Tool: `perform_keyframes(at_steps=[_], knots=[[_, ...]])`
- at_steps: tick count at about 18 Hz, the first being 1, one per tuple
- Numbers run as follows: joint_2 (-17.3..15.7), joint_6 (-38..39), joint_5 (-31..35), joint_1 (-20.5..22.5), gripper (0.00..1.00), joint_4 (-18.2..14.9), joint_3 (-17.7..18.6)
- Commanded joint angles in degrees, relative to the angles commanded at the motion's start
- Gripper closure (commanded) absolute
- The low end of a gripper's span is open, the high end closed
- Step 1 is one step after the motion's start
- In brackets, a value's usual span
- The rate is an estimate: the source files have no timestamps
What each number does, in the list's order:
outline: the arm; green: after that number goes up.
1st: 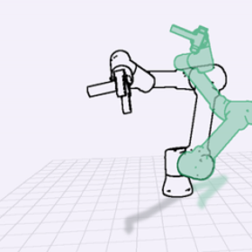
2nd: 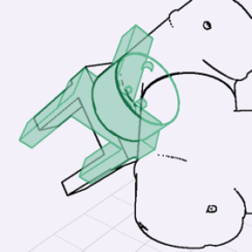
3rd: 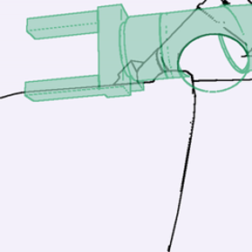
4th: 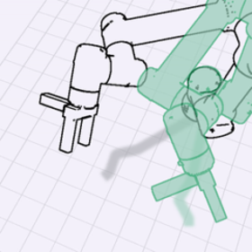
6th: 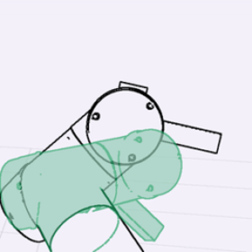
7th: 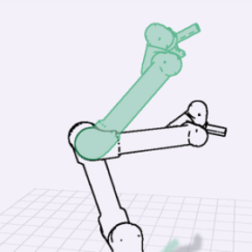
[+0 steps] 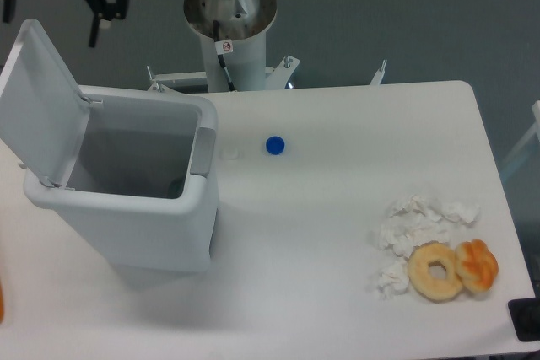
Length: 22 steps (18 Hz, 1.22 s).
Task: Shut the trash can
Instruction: 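Swing the gripper behind the open white lid of the trash can, then push the gripper against the back of the lid, tipping it forward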
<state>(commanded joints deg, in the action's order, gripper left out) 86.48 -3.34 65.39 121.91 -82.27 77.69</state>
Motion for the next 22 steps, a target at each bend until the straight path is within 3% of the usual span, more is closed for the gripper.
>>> perform_keyframes(at_steps=[12,22], knots=[[0.7,-0.3,0.9,-1.0,0.00,0.2,1.1],[1.0,-0.6,6.4,-0.9,0.00,0.0,1.6]])
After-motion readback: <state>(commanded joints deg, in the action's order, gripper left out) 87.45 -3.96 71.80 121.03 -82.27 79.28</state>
